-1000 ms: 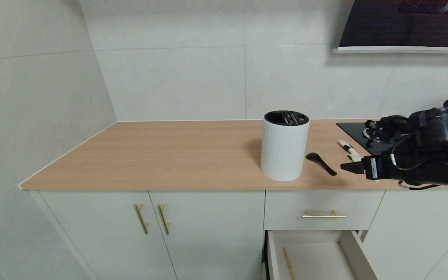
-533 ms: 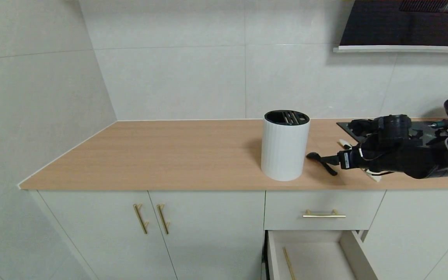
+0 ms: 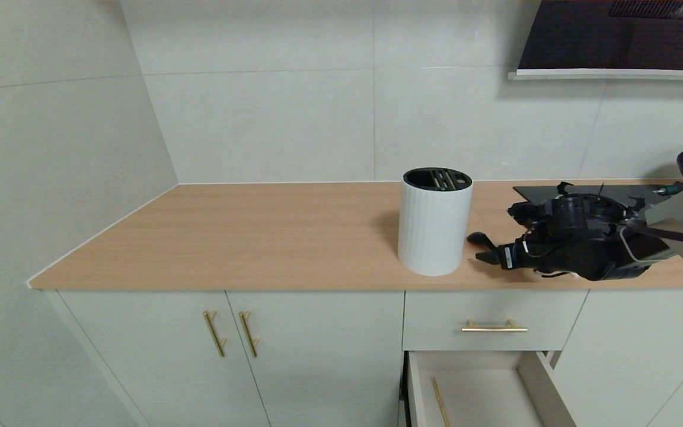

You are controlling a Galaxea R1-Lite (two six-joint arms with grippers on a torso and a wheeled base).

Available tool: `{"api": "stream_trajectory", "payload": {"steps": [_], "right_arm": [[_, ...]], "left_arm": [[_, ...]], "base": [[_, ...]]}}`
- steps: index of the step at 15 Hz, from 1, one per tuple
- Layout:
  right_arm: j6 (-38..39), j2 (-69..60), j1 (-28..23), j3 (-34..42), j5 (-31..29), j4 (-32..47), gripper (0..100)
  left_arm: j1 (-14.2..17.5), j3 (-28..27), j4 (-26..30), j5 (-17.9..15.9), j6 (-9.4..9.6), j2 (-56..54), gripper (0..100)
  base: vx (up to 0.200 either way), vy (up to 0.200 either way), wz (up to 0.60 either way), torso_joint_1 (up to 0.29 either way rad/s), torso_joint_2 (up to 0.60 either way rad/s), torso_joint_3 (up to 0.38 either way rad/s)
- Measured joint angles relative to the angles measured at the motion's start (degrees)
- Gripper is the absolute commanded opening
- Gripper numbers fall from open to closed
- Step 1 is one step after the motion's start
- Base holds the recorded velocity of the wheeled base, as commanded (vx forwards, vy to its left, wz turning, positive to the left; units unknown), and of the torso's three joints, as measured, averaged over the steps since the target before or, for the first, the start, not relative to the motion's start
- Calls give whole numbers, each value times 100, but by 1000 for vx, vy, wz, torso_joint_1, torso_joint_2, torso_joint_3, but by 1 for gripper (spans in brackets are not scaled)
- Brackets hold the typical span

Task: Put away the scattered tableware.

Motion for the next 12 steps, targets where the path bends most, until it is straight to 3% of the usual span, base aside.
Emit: {"api": "stream_trajectory", "payload": {"steps": [8,9,12], "right_arm": [[77,480,-55,-427,-18,-37,100],[89,507,-66,-455,-18,-39,0],[106,561,-88,-496,-115,-41,0]], "left_arm": [[0,0,0,0,0,0,100],[0,0,2,0,0,0,100],[0,0,2,0,0,0,100]], "base": [[0,0,0,0,0,0],[0,0,0,0,0,0],[0,0,0,0,0,0]]}}
